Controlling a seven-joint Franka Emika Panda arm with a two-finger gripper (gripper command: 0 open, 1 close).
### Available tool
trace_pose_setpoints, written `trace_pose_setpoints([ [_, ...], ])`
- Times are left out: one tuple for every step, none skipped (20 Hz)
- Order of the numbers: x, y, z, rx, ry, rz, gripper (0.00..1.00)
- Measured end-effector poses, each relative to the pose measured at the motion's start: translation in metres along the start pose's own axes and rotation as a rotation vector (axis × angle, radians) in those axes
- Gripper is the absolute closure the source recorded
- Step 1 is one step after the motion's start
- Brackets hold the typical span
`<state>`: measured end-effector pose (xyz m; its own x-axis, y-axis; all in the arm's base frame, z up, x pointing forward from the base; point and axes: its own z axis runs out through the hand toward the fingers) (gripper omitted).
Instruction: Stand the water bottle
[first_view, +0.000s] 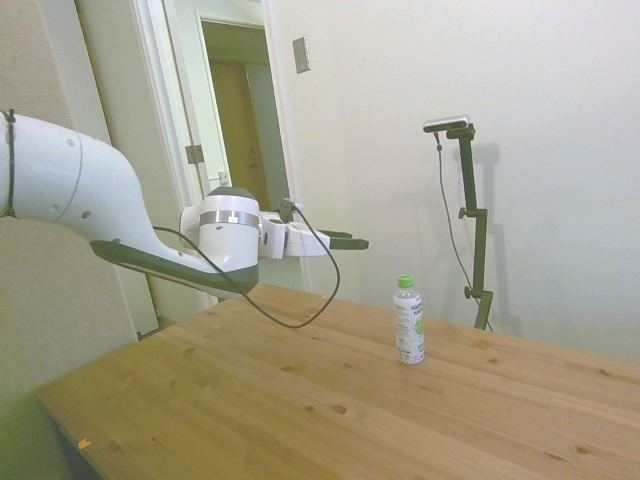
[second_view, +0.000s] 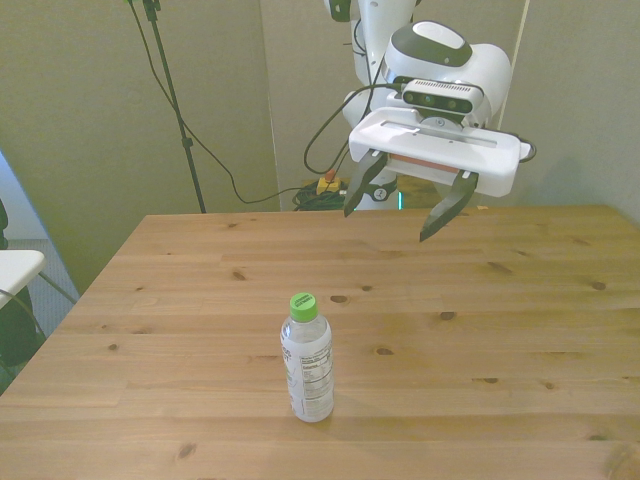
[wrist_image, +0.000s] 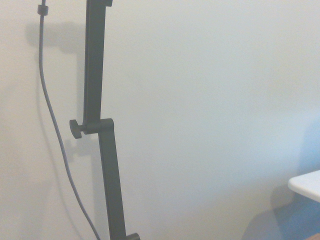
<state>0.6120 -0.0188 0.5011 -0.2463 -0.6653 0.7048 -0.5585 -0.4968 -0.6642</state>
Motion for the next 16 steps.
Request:
trace_pose_setpoints([
  [0.002,0.002,-0.002,-0.005,-0.008,0.004,0.00],
  [0.003,0.004,-0.005,-0.010,-0.019,0.013,0.00],
  [0.004,0.005,-0.007,-0.015,-0.029,0.020,0.00],
  [0.004,0.007,-0.010,-0.019,-0.037,0.026,0.00],
  [0.003,0.008,-0.012,-0.023,-0.045,0.030,0.00],
  [0.002,0.009,-0.015,-0.029,-0.055,0.034,0.00],
  [0.000,0.010,-0.017,-0.036,-0.069,0.040,0.00],
  [-0.002,0.012,-0.019,-0.043,-0.084,0.045,0.00],
  [-0.003,0.013,-0.021,-0.051,-0.103,0.043,0.00],
  [-0.005,0.014,-0.022,-0.058,-0.116,0.041,0.00],
  [-0.007,0.014,-0.024,-0.066,-0.130,0.039,0.00],
  [-0.008,0.013,-0.025,-0.075,-0.146,0.037,0.00],
  [-0.010,0.013,-0.027,-0.085,-0.164,0.037,0.00],
  [-0.010,0.013,-0.029,-0.096,-0.185,0.037,0.00],
  [-0.011,0.012,-0.032,-0.107,-0.212,0.037,0.00],
  [-0.012,0.010,-0.035,-0.116,-0.235,0.032,0.00],
])
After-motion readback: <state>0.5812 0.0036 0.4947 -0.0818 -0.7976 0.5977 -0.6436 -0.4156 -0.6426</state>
